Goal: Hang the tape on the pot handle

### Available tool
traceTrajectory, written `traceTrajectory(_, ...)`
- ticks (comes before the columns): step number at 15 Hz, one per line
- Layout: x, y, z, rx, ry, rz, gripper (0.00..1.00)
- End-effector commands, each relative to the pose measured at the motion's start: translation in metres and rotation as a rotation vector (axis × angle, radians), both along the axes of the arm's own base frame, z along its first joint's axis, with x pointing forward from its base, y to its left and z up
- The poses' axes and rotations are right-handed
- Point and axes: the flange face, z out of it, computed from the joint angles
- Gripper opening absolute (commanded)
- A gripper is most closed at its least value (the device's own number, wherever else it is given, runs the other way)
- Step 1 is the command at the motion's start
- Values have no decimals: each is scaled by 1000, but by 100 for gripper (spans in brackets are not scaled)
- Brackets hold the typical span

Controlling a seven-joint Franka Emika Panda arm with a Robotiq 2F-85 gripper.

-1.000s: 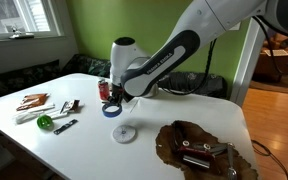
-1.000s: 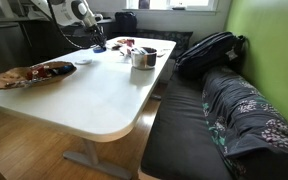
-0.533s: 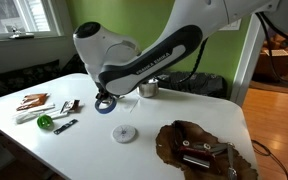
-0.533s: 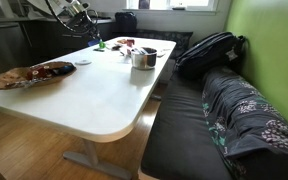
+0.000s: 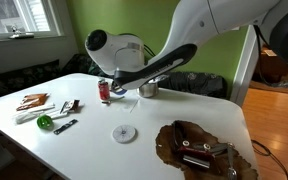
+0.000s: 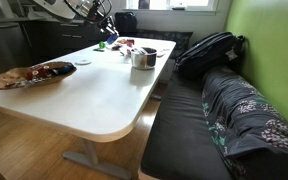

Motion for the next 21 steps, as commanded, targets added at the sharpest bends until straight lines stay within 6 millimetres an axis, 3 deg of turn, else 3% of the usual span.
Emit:
traceTrajectory(1,3,-6,-1,1,-7,-16,13)
traceTrajectory(2,5,-11,-3,8,-5,-27,3)
traceTrajectory(9,-4,-7,-36,-119,11,-57,3)
traceTrajectory(14,1,-15,-32,-194,-109,-94,3)
traceTrajectory(21,-1,-50,-51,-296,-53,-217,3)
